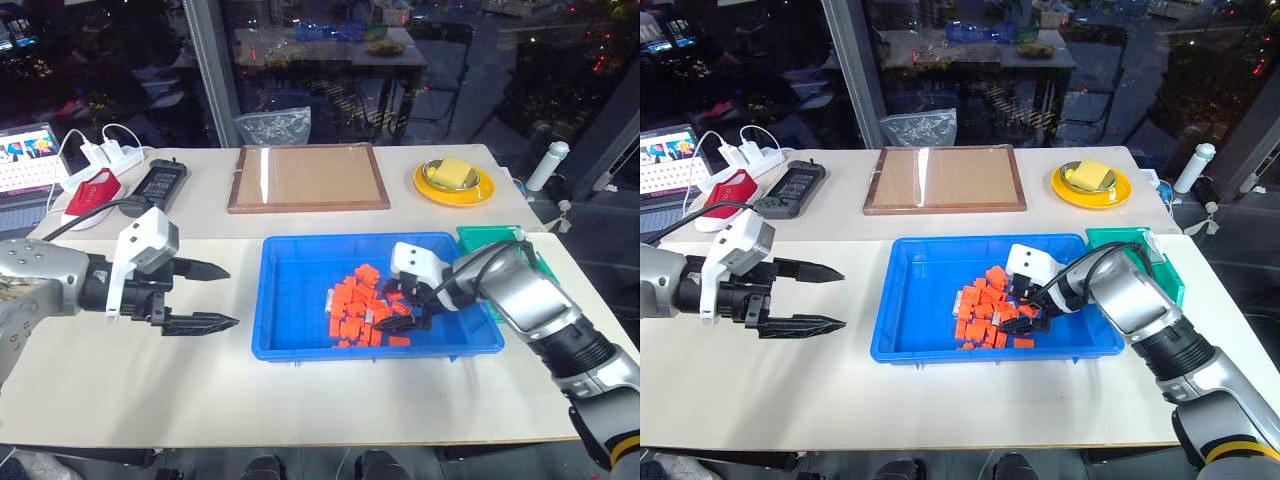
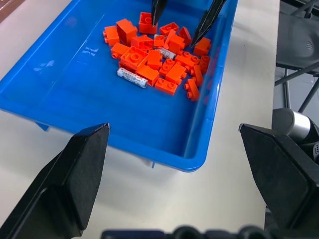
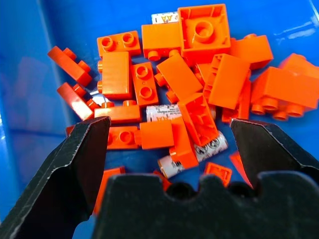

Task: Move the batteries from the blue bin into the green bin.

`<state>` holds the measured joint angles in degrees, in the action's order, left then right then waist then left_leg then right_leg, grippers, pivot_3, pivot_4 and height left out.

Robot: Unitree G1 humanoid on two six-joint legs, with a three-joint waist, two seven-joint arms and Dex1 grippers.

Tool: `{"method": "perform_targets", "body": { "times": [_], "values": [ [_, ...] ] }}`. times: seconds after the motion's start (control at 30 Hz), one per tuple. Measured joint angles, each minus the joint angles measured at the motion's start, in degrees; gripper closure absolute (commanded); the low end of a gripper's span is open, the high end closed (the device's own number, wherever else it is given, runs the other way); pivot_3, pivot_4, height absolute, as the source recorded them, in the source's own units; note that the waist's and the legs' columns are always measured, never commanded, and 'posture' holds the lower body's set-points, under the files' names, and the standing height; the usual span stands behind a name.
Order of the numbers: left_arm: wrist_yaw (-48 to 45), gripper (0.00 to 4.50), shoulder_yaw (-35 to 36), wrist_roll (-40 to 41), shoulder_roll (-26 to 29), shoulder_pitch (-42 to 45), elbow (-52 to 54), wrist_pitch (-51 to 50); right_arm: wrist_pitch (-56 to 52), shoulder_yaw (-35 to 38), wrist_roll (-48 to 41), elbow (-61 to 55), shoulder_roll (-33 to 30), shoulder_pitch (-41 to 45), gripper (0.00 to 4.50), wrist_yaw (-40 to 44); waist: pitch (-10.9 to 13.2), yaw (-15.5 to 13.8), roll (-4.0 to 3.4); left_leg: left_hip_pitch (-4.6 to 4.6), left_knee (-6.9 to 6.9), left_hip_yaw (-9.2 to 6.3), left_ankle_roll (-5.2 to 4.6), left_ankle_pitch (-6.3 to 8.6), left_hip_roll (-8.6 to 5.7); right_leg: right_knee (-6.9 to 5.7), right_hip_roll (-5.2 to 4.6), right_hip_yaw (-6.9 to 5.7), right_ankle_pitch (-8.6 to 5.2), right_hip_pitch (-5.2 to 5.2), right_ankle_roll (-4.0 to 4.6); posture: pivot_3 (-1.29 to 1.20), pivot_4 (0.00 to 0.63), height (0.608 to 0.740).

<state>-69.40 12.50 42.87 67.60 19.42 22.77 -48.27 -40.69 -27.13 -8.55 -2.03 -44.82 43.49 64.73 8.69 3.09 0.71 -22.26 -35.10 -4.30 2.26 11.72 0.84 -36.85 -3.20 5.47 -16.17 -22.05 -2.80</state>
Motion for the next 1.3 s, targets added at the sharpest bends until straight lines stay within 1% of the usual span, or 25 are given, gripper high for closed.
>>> {"method": "perform_targets", "body": {
  "times": [0.1, 0.23, 0.27, 0.37, 0.4, 0.53, 0.57, 0.6, 0.63, 0.8, 0.9, 1.0, 1.13, 1.27, 1.3],
  "values": [
    [-0.3, 0.00, 0.0, -0.2, 1.1, 0.0, -0.5, 0.2, 1.9, -1.4, 2.1, 1.0, 1.1, -0.1, 0.03, -0.3, 0.0, 0.1, 0.00, -0.01, 0.00, 0.03, 0.00, 0.00, 0.00, 0.00, -0.01, 0.00, 0.00, -0.01, 0.00, 0.00, 0.150, 0.740],
    [-1.1, 0.00, 0.6, 0.3, 1.7, -0.5, -0.8, -0.5, 4.6, -2.5, 5.8, 1.6, 0.9, -0.8, 0.03, -0.1, 0.0, 0.1, 0.00, 0.00, 0.00, 0.03, 0.00, 0.00, 0.00, -0.01, -0.01, 0.00, 0.00, -0.01, 0.00, 0.00, 0.150, 0.740],
    [-1.1, 0.00, 0.9, 0.5, 1.7, -0.7, -0.7, -0.7, 5.2, -2.5, 5.9, 1.6, 0.9, -0.9, 0.54, 0.0, 0.0, 0.1, 0.00, -0.01, 0.00, 0.03, 0.00, 0.00, 0.00, 0.00, -0.01, 0.00, 0.00, -0.01, 0.00, 0.00, 0.150, 0.740],
    [-1.0, 0.00, 1.1, 0.7, 1.7, -1.0, -0.7, -0.7, 5.7, -2.5, 7.1, 2.0, 1.4, -1.2, 1.39, 0.2, 0.0, 0.1, 0.00, 0.00, -0.01, 0.04, 0.00, 0.00, 0.00, -0.01, -0.01, -0.01, 0.00, -0.01, 0.00, 0.00, 0.150, 0.740],
    [-1.0, 0.00, 1.1, 0.7, 1.7, -1.0, -0.7, -0.7, 5.7, -2.5, 7.3, 2.3, 1.6, -1.2, 1.80, 0.2, 0.0, 0.1, 0.00, 0.00, 0.00, 0.04, 0.00, 0.00, 0.00, -0.01, -0.01, 0.00, 0.00, -0.01, 0.00, 0.00, 0.150, 0.740],
    [-0.8, 0.00, 1.1, 0.6, 1.7, -1.0, -0.7, -0.7, 5.7, -2.5, 7.5, 2.6, 1.8, -1.2, 3.12, 0.5, 0.0, 0.2, 0.00, 0.00, 0.00, 0.03, 0.00, 0.00, 0.01, -0.04, 0.00, 0.00, 0.00, -0.02, 0.00, 0.00, 0.150, 0.740],
    [-0.8, 0.00, 1.1, 0.5, 1.7, -1.0, -0.7, -0.6, 5.7, -2.2, 7.5, 2.6, 2.0, -1.2, 3.54, 0.6, 0.0, 0.3, 0.00, 0.00, 0.00, 0.04, 0.00, 0.00, 0.01, -0.04, -0.01, 0.00, 0.00, -0.02, 0.00, 0.00, 0.150, 0.740],
    [-0.8, 0.00, 1.1, 0.5, 1.7, -1.0, -0.7, -0.6, 5.7, -2.0, 7.5, 2.6, 2.1, -1.2, 3.84, 0.6, 0.0, 0.3, 0.00, 0.00, 0.00, 0.03, 0.00, 0.00, 0.01, -0.05, 0.00, -0.01, 0.00, -0.02, 0.00, 0.00, 0.150, 0.740],
    [-0.8, 0.00, 1.1, 0.5, 1.7, -0.9, -0.7, -0.6, 5.7, -1.6, 7.5, 2.6, 2.2, -1.2, 4.04, 0.6, 0.0, 0.3, 0.01, 0.00, 0.00, 0.03, 0.00, 0.00, 0.01, -0.05, 0.00, -0.01, 0.00, -0.03, 0.00, 0.00, 0.150, 0.740],
    [-0.6, 0.00, 1.0, 0.1, 1.7, -0.9, -0.8, -0.5, 5.7, 1.5, 7.1, 3.3, 2.3, -0.1, 4.06, 0.9, 0.0, 0.4, 0.00, 0.00, 0.00, 0.03, 0.00, 0.00, 0.00, -0.06, -0.01, 0.00, 0.00, -0.03, 0.00, 0.00, 0.150, 0.740],
    [-0.3, 0.00, 0.9, 0.1, 1.6, -0.9, -0.8, -0.4, 6.8, 4.6, 7.1, 6.6, 3.3, 2.9, 4.06, -0.5, 0.0, 0.7, 0.01, 0.03, 0.00, 0.03, 0.00, 0.00, 0.00, -0.11, 0.00, 0.00, 0.00, -0.03, 0.01, 0.00, 0.150, 0.740],
    [0.1, 0.00, 0.6, 0.0, 1.5, -0.9, -0.8, -0.4, 10.3, 7.0, 7.9, 12.3, 3.5, 5.7, 4.06, -2.7, 0.0, 0.8, 0.01, 0.04, 0.01, 0.03, 0.00, 0.00, 0.01, -0.11, -0.01, -0.01, 0.00, -0.02, 0.01, 0.00, 0.150, 0.740],
    [0.5, 0.00, 0.4, 0.0, 1.4, -0.9, -0.8, -0.4, 15.2, 7.1, 11.8, 19.9, 3.5, 6.2, 4.06, -5.4, 0.0, 0.7, 0.01, 0.02, 0.00, 0.04, 0.00, 0.00, -0.01, -0.10, -0.02, 0.00, 0.01, -0.03, 0.01, 0.00, 0.150, 0.740],
    [0.8, 0.00, 0.4, 0.0, 1.4, -0.9, -0.7, -0.4, 14.1, 7.1, 13.2, 24.3, 3.8, 7.4, 4.06, -5.5, 0.0, 0.9, 0.01, 0.03, 0.00, 0.06, 0.00, 0.00, 0.00, -0.12, -0.01, 0.01, 0.01, -0.04, 0.02, 0.00, 0.150, 0.740],
    [0.8, 0.00, 0.3, 0.0, 1.4, -0.9, -0.7, -0.4, 13.1, 7.5, 13.4, 24.6, 3.9, 7.8, 3.56, -6.0, 0.0, 1.0, 0.01, 0.04, 0.01, 0.06, 0.00, 0.00, 0.01, -0.13, 0.00, 0.01, 0.01, -0.04, 0.02, 0.00, 0.150, 0.740]
  ]
}}
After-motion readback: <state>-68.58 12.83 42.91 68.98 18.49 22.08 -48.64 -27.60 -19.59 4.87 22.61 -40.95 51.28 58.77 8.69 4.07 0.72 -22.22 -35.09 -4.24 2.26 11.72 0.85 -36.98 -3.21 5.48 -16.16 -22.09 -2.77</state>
